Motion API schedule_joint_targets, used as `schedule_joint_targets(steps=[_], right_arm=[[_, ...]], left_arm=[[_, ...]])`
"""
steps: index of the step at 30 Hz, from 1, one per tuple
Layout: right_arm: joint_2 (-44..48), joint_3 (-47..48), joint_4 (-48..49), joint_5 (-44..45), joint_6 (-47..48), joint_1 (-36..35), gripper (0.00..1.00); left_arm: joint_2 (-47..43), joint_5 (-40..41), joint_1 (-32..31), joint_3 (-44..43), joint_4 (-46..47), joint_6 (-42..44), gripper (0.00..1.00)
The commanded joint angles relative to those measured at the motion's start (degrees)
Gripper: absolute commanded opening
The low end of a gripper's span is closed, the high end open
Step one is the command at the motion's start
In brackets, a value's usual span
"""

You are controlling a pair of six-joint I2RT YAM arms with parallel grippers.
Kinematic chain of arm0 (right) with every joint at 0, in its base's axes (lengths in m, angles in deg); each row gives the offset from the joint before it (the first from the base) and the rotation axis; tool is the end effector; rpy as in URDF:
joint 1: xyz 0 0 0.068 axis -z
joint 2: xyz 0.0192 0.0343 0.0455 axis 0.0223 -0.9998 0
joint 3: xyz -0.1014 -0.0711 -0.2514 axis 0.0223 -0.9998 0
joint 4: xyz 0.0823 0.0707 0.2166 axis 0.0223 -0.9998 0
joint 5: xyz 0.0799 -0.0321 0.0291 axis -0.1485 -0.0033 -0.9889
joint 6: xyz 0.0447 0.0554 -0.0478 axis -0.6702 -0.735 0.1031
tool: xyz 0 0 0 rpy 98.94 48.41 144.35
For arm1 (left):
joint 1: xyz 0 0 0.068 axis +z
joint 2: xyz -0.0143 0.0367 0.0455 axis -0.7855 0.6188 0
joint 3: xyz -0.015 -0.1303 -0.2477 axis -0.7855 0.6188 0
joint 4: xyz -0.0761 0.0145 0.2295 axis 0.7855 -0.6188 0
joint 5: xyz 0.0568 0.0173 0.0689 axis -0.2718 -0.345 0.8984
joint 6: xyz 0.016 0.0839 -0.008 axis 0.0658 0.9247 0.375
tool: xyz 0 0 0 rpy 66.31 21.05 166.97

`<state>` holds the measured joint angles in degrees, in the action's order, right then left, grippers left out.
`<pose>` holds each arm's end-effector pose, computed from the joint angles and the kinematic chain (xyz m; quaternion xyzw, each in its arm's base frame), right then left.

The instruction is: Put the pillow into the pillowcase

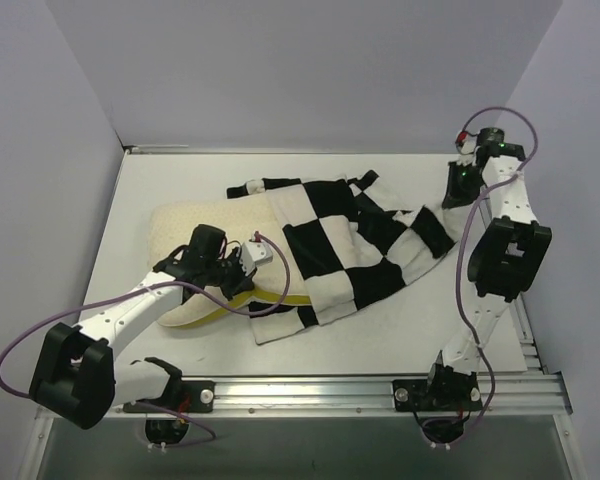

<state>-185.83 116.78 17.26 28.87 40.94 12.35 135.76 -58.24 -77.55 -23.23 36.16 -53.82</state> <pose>0.4485 -0.0651 0.2253 0.0052 0.9566 0.1054 0.2716 0.2041 -0.1366 0.2050 0.4818 0.7817 -0.2132 0.3337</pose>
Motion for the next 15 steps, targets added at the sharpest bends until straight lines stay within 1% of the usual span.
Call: schedule_joint_targets(steps=[1, 2, 3, 4, 5, 6, 7, 8, 9, 10, 11, 12, 13, 14, 15], right_arm=[[0.4, 12.0, -2.8, 1.4, 3.7, 1.4, 0.16], [0.4, 12.7, -3.3, 1.1, 5.0, 0.6, 0.37], [1.2, 11.2, -3.2, 1.4, 5.1, 0.2, 0.63], [3.2, 9.9, -3.1, 0.6, 5.1, 0.0, 0.68], [4.8, 7.6, -3.1, -0.5, 4.8, -0.3, 0.69], [6.8, 5.2, -3.2, -1.5, 3.5, -0.4, 0.67], [9.2, -1.3, -3.1, -3.7, 2.7, -0.5, 0.65], [14.6, -5.0, -2.8, -9.6, 2.1, -0.8, 0.61], [17.5, -8.6, -2.6, -12.9, 0.4, -1.2, 0.54], [23.1, -16.5, -2.3, -15.8, -0.5, -1.7, 0.47], [26.1, -20.3, -1.3, -22.0, -1.5, -2.3, 0.42], [29.0, -24.6, -0.3, -24.0, -4.1, -4.5, 0.39], [34.4, -28.3, 1.2, -25.4, -5.2, -6.0, 0.39], [37.0, -35.6, 5.3, -25.7, -6.3, -8.1, 0.4], [39.5, -38.9, 7.9, -23.3, -8.6, -11.9, 0.42]], left_arm=[[2.0, -2.3, 0.1, -3.4, 2.7, -2.8, 0.0], [2.7, -2.8, 0.1, -4.7, 3.2, -4.5, 0.0], [3.4, -3.9, -0.7, -5.5, 3.5, -5.7, 0.0], [5.0, -4.2, -1.3, -6.4, 3.7, -8.1, 0.0], [6.1, -4.6, -2.1, -8.1, 4.7, -9.6, 0.0], [7.1, -4.7, -3.0, -9.2, 5.3, -11.1, 0.0], [9.2, -4.6, -4.8, -10.0, 6.1, -12.7, 0.0], [10.4, -4.6, -5.7, -12.1, 7.9, -16.3, 0.0], [11.7, -5.1, -6.3, -13.1, 8.7, -18.3, 0.0], [14.8, -5.4, -7.7, -14.3, 9.4, -21.7, 0.0], [16.2, -5.6, -8.5, -15.8, 10.6, -23.3, 0.0], [17.8, -5.8, -9.0, -18.5, 11.3, -25.0, 0.0], [20.8, -6.3, -10.0, -20.0, 11.8, -27.4, 0.0], [22.3, -6.8, -10.4, -21.3, 13.0, -29.7, 0.0], [23.6, -7.0, -10.9, -22.4, 13.6, -31.0, 0.0]])
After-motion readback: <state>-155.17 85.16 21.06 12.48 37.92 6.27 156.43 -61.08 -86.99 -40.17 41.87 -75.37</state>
